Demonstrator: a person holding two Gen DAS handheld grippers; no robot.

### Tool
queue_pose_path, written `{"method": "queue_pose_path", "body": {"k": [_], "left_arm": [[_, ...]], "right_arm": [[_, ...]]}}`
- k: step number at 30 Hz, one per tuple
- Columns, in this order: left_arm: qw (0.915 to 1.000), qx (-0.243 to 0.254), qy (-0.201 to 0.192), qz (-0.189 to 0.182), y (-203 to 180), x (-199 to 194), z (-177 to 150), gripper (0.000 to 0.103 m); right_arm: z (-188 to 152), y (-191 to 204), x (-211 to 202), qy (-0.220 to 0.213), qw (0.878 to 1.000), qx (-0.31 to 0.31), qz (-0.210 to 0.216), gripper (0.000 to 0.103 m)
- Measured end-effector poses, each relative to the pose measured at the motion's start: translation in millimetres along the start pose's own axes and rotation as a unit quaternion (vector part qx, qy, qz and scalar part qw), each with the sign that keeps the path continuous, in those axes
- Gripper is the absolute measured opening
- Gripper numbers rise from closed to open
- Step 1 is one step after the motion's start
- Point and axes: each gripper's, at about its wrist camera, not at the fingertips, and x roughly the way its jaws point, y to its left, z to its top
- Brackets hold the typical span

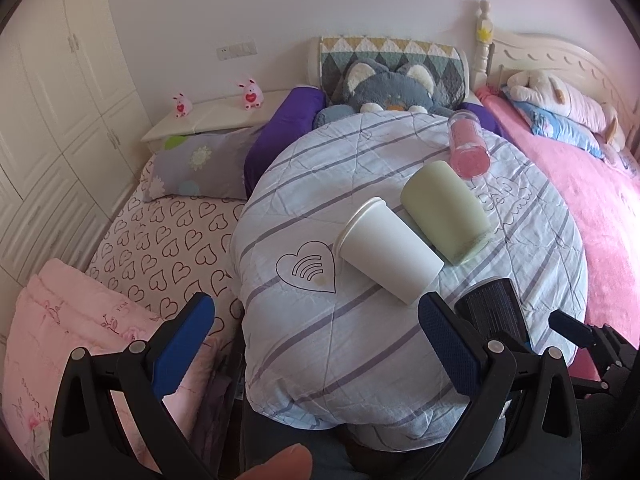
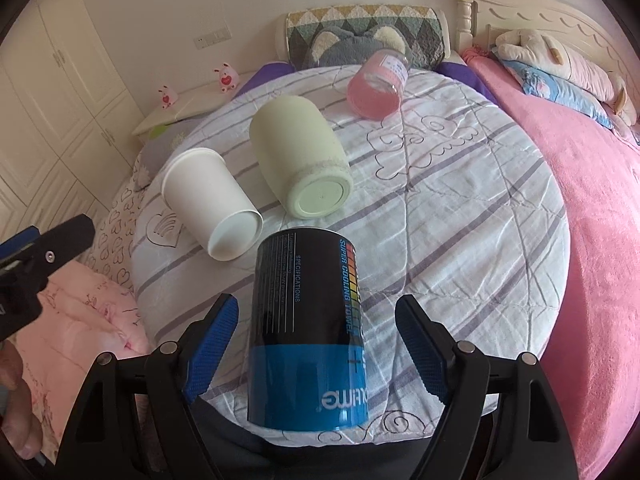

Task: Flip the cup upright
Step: 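Carry the black-and-blue cup toward the left tool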

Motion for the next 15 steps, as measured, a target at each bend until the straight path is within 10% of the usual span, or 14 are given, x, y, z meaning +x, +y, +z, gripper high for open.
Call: {"method": "queue_pose_path", "body": {"k": [15], "left_arm": [[0.9997, 0.016, -0.011, -0.011, -28.5, -35.3, -59.6, 0.103]], "right_arm": [[-57.1, -23.3, -57.8, -0.025, 0.999, 0.000, -0.030, 0.082]]}}
